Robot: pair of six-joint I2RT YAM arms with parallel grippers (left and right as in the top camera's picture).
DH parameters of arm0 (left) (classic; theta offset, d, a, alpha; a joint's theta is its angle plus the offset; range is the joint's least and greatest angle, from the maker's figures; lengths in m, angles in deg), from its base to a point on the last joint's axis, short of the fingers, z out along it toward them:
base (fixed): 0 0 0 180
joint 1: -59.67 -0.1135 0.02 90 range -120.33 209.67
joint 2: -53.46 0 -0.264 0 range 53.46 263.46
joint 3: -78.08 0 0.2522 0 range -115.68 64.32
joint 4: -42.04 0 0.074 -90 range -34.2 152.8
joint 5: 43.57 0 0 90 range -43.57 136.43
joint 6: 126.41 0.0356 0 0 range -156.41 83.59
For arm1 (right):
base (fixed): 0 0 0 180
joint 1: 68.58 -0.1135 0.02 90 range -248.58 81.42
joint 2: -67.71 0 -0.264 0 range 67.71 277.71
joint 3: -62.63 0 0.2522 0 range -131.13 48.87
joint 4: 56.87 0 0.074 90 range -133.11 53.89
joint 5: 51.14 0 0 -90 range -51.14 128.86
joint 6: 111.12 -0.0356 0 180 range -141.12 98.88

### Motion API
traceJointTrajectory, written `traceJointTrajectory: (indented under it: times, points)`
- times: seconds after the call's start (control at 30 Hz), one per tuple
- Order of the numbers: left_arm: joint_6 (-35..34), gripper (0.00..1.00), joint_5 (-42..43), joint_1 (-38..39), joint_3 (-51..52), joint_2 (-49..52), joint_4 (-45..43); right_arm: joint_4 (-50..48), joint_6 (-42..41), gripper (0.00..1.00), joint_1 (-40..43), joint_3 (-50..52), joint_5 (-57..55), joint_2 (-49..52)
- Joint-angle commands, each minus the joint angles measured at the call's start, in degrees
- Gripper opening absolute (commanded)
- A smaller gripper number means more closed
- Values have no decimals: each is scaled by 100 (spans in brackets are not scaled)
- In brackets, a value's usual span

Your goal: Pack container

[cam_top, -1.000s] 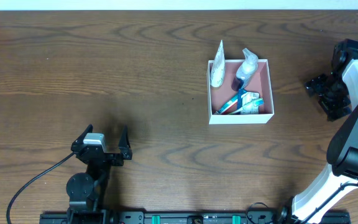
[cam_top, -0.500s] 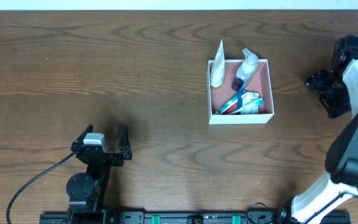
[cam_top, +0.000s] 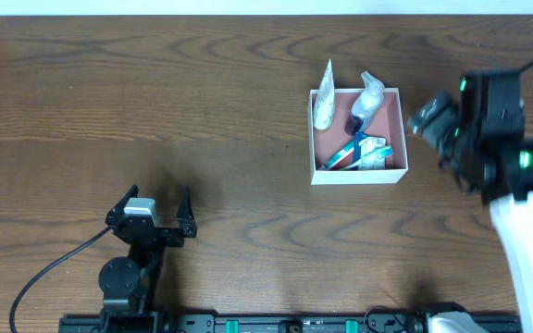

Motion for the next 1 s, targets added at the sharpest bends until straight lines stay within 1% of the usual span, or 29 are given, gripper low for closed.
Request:
traceJointTrajectory:
  times: [0.0,0.07,0.13,0.23,0.27,0.3,0.37,0.47,0.53,0.6,0.77,0.97]
  points:
    - [-26,98,-24,-28,192,-35,61,0,-70,99,-157,669,-404,-831]
    - [-26,98,-24,-28,192,-35,61,-133,-181,99,-168,1156,-374,-1412]
    - [-26,98,-24,-28,192,-35,61,-568,-70,99,-201,1661,-463,-1958]
    - [-26,98,-24,-28,192,-35,61,-1600,730,99,-319,2503,-511,-2835]
    - [-26,98,-24,-28,192,-35,61,-2194,1200,99,-382,2905,-498,-3211]
    - [-26,98,-24,-28,192,-35,61,-2538,1462,99,-417,3128,-461,-3401]
    - [-26,98,-24,-28,192,-35,61,-3550,2181,99,-496,3779,-306,-3888]
    - [-26,98,-24,-28,192,-35,61,-5060,3123,99,-577,4730,133,-4398]
    - [-26,98,-24,-28,192,-35,61,-5993,3560,99,-586,5383,411,-4642]
    - [-26,98,-24,-28,192,-35,61,-6594,3626,99,-586,5923,415,-4822]
    - [-26,98,-24,-28,192,-35,61,-7552,3626,99,-542,6881,411,-5353]
    - [-26,98,-24,-28,192,-35,61,-7584,3624,99,-352,7324,437,-6070]
